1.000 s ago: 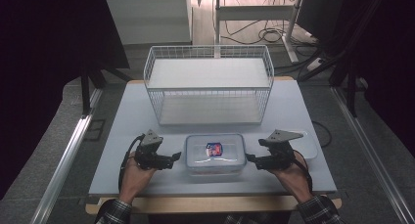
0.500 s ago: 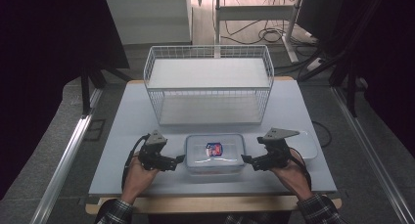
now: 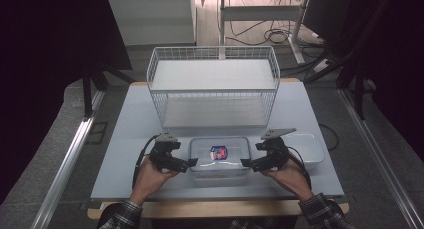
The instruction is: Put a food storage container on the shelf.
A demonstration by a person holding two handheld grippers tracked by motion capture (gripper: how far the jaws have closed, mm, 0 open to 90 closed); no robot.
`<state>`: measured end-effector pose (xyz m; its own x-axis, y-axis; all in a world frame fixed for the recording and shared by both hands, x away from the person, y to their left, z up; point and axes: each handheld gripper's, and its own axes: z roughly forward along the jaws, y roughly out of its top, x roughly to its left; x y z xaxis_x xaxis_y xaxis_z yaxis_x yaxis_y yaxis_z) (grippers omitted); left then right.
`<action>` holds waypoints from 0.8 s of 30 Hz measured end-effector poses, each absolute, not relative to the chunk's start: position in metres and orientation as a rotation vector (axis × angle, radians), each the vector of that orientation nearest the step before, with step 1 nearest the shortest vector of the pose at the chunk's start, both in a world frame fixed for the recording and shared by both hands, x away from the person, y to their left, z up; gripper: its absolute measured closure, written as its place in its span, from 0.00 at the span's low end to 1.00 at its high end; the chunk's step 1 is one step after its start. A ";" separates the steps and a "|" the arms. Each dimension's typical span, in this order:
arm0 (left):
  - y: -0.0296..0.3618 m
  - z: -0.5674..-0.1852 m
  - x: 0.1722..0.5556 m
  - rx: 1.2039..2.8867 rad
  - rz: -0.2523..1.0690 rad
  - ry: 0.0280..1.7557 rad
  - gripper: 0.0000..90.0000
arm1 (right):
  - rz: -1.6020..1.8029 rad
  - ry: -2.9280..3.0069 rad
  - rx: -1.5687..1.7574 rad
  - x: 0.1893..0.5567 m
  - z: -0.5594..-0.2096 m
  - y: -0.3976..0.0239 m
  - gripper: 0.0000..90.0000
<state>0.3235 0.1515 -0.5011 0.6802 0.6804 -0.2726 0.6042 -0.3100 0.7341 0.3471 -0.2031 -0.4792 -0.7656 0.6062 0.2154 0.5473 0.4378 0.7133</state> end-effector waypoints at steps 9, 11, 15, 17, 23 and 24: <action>0.150 -0.523 0.341 1.933 -0.234 1.009 0.00 | 1.307 2.742 1.173 0.365 -0.495 -0.193 0.04; 0.145 -0.524 0.340 1.944 -0.294 1.010 0.00 | 1.323 2.780 1.256 0.369 -0.498 -0.193 0.06; 0.154 -0.518 0.333 1.933 -0.290 1.008 0.14 | 1.332 2.784 1.339 0.368 -0.495 -0.200 0.19; 0.157 -0.519 0.331 1.910 -0.300 1.020 0.22 | 1.340 2.785 1.366 0.366 -0.494 -0.203 0.22; 0.173 -0.519 0.323 1.792 -0.334 1.048 0.42 | 1.434 2.767 1.440 0.362 -0.493 -0.215 0.40; 0.173 -0.518 0.322 1.788 -0.328 1.051 0.44 | 1.462 2.763 1.454 0.362 -0.493 -0.218 0.43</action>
